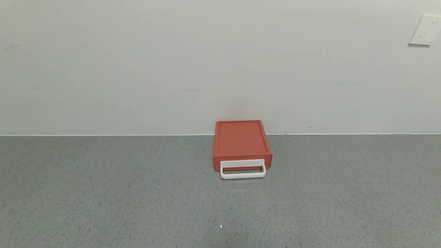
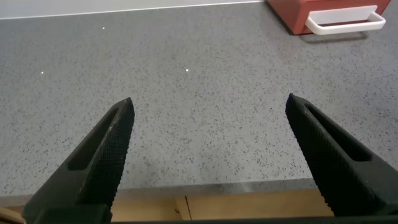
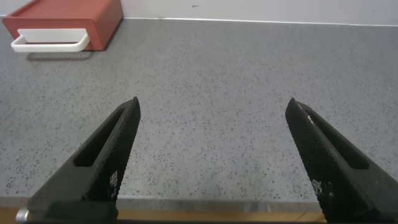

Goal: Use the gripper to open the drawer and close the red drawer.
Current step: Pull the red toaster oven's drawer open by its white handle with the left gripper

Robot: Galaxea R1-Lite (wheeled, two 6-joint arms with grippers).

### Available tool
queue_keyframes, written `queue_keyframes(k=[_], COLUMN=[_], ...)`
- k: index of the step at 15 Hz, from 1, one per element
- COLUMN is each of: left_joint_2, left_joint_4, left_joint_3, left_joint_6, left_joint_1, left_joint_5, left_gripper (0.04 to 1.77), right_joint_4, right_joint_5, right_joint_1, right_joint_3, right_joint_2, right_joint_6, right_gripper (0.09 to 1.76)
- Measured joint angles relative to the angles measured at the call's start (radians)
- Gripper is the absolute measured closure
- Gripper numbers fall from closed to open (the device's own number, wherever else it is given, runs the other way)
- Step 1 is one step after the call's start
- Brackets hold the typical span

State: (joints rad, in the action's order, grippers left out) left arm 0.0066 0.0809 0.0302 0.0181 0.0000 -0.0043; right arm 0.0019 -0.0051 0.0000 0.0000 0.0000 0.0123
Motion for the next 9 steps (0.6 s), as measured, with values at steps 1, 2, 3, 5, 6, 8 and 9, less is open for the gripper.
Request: queue_keyframes(k=[1,2,3,5,6,8,9], left_joint_2=[-0.001,-0.001,-0.001,-0.002,-0.003,-0.005,-0.006], left_joint_4=[0.0,-0.001,-0.001,-0.004,-0.005,-0.006,-0.008], left_joint_3=[0.0,0.0,0.001,0.001,0.001,0.001,0.001], left_joint_6=[0.0,0.0,0.0,0.0,0.001,0.006,0.006], left_joint_1=[0.0,0.0,0.0,0.0,0.0,0.0,0.0], left_joint_5=[0.0,0.0,0.0,0.0,-0.001,-0.001,-0.001], left_gripper=[0.06,0.06,0.06,0.06,0.06,0.06,0.06], right_joint_4=[0.0,0.0,0.0,0.0,0.0,0.0,0.0], right_joint_5=[0.0,0.0,0.0,-0.001,-0.001,-0.001,-0.001], right_joint_1=[0.0,0.0,0.0,0.0,0.0,0.0,0.0], right_joint_3=[0.0,0.0,0.0,0.0,0.0,0.0,0.0], right_joint_2=[0.0,0.0,0.0,0.0,0.0,0.0,0.0], right_joint_6=[0.0,0.0,0.0,0.0,0.0,0.0,0.0], right_gripper=[0.14,0.14,0.14,0.14,0.14,0.14,0.14])
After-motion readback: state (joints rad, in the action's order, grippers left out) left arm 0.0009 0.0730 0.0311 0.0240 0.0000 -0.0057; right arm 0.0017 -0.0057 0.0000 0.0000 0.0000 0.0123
